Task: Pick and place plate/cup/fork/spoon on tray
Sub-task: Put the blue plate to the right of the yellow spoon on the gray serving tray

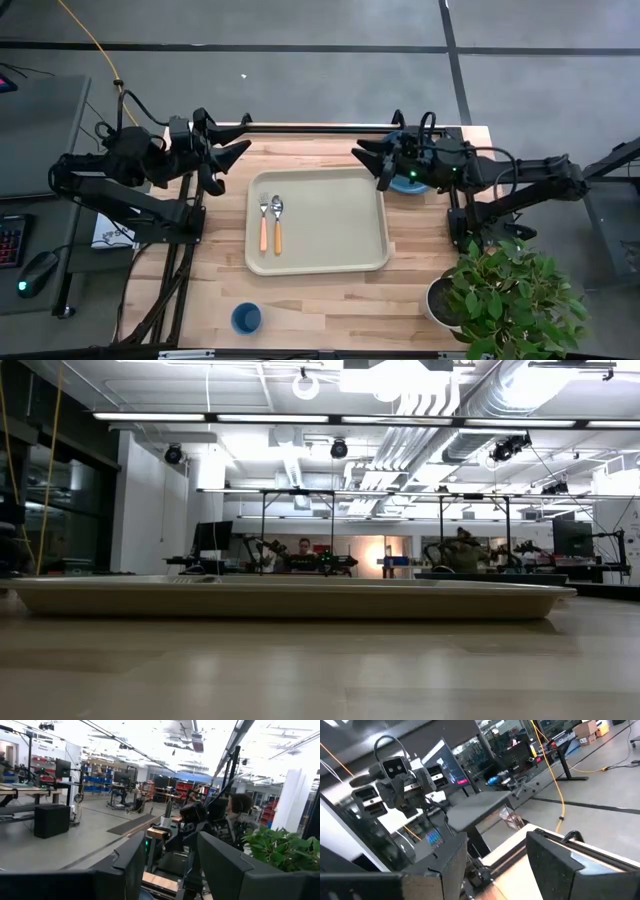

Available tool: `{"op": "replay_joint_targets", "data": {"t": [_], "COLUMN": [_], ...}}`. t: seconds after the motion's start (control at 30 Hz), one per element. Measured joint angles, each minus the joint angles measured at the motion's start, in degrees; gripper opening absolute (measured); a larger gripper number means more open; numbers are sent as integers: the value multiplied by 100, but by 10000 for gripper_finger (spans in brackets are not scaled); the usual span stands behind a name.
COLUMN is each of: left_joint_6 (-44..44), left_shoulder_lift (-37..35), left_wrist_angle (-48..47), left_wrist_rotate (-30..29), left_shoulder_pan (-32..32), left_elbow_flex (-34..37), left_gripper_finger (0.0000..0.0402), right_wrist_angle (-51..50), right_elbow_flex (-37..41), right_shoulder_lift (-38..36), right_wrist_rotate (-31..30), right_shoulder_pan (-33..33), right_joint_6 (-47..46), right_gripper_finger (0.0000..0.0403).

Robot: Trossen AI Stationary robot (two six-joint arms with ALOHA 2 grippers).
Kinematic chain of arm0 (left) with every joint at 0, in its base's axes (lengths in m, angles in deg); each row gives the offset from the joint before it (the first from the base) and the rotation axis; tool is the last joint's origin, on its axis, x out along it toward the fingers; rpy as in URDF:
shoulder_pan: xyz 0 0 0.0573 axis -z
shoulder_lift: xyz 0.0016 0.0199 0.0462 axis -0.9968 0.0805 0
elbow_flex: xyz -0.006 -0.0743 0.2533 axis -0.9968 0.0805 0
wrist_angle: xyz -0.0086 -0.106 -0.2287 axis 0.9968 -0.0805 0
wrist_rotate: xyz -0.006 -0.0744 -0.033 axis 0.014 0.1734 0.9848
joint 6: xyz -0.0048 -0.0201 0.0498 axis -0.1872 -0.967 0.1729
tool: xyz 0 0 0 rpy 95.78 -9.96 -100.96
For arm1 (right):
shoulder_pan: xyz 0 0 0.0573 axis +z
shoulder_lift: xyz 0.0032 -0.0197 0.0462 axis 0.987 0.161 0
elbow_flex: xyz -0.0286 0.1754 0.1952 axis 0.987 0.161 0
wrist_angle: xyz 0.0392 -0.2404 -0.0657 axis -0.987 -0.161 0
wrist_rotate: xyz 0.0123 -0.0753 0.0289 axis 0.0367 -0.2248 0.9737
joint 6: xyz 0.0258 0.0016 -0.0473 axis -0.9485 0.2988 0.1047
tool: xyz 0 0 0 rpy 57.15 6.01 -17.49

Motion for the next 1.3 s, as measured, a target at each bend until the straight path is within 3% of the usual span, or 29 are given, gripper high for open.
{"op": "replay_joint_targets", "data": {"t": [0.23, 0.33, 0.47, 0.6, 0.73, 0.93, 1.3], "left_joint_6": [0, 0, 0, 0, 0, 0, -2], "left_shoulder_lift": [-2, -2, -2, -2, -2, -2, -2], "left_wrist_angle": [2, 0, 0, 0, 0, 0, 0], "left_wrist_rotate": [0, 0, 0, -5, -35, -79, -85], "left_shoulder_pan": [0, 0, 0, 0, 0, -2, -2], "left_elbow_flex": [0, 0, 0, 0, -1, -2, -2], "left_gripper_finger": [163, 163, 163, 163, 163, 163, 163], "right_wrist_angle": [-3457, -4712, -6009, -6905, -6880, -5876, -5304], "right_elbow_flex": [-1552, -1861, -1691, -853, 351, 1679, 2028], "right_shoulder_lift": [489, 748, 1039, 1175, 1069, 1020, 1207], "right_wrist_rotate": [-277, -240, 177, 321, 845, 1637, 1617], "right_shoulder_pan": [-448, -722, -1050, -1213, -1390, -1777, -2549], "right_joint_6": [104, -42, -293, -601, -936, -744, 451], "right_gripper_finger": [195, 195, 195, 195, 195, 195, 195]}}
